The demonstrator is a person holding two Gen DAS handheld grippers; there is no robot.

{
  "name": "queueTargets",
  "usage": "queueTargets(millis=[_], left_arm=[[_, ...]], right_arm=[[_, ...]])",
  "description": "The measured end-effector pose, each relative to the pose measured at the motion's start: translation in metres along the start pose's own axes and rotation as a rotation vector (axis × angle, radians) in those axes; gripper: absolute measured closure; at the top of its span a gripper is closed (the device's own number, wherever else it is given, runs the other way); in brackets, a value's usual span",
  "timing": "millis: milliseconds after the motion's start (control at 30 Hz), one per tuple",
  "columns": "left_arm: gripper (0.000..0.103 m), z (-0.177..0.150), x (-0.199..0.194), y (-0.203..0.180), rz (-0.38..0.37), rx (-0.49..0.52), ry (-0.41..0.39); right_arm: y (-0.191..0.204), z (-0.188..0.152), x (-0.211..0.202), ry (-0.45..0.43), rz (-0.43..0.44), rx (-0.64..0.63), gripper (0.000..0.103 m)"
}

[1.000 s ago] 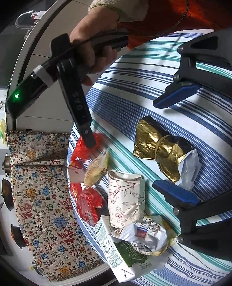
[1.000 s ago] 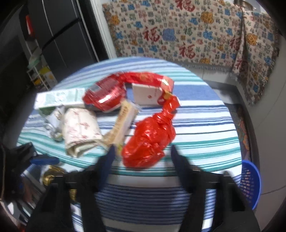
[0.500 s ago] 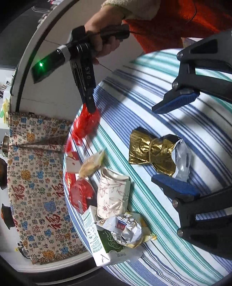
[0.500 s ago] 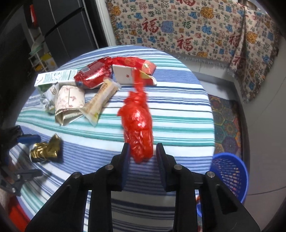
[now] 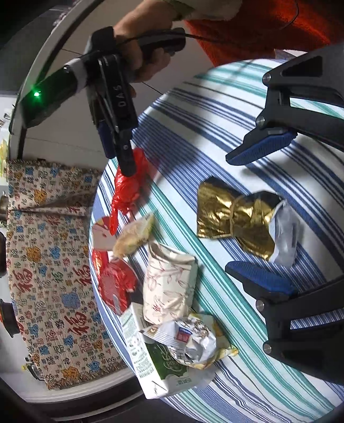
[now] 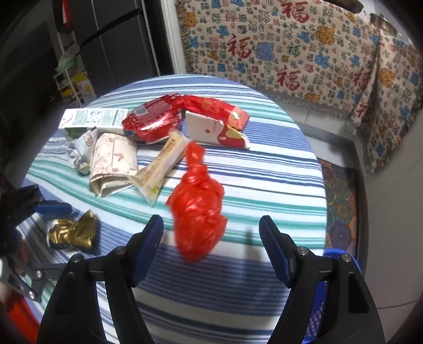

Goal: Collect trash
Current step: 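Return to table, grasp gold foil wrapper with left tool while right grasps red bag, then carry gold wrapper and red bag over the wastebasket and release both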

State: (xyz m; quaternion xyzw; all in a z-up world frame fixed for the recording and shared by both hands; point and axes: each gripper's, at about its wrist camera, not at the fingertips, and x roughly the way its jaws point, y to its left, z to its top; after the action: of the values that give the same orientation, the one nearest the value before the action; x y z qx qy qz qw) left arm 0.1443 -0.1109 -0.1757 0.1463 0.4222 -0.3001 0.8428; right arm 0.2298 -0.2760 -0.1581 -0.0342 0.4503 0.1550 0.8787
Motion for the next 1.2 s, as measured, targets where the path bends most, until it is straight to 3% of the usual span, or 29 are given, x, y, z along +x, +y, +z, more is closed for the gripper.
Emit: queueTargets(millis=[233, 300, 333, 367, 400, 800, 967, 1200], left_arm=[[0.027, 0.000, 0.000, 0.001, 0.010, -0.004, 0.007], [0.032, 0.000, 0.002, 0.000, 0.010, -0.003, 0.015], [0.043, 0.000, 0.002, -0.001, 0.002, -0.005, 0.018], [0.058, 0.000, 0.003, -0.002, -0.001, -0.007, 0.022], [0.058, 0.000, 0.004, -0.002, -0.005, -0.010, 0.027], [0.060, 0.018, -0.011, 0.007, -0.018, -0.187, -0.055], [0.060, 0.042, -0.013, -0.022, -0.007, -0.188, -0.072], [0.060, 0.100, 0.007, -0.097, -0.087, -0.106, -0.071]], right_arm=[[0.005, 0.007, 0.010, 0.002, 0.031, 0.009, 0.027], [0.009, 0.009, 0.014, 0.007, 0.046, 0.007, 0.028], [0.012, 0.009, 0.016, 0.015, 0.051, 0.002, 0.031], [0.014, 0.009, 0.020, 0.034, 0.057, -0.003, 0.048], [0.015, 0.009, 0.023, 0.054, 0.063, -0.002, 0.060], [-0.006, 0.000, -0.011, -0.010, 0.076, 0.104, 0.062], [-0.038, -0.010, -0.032, -0.037, 0.044, 0.166, 0.061], [-0.118, -0.042, -0.076, -0.072, -0.061, 0.314, 0.061]])
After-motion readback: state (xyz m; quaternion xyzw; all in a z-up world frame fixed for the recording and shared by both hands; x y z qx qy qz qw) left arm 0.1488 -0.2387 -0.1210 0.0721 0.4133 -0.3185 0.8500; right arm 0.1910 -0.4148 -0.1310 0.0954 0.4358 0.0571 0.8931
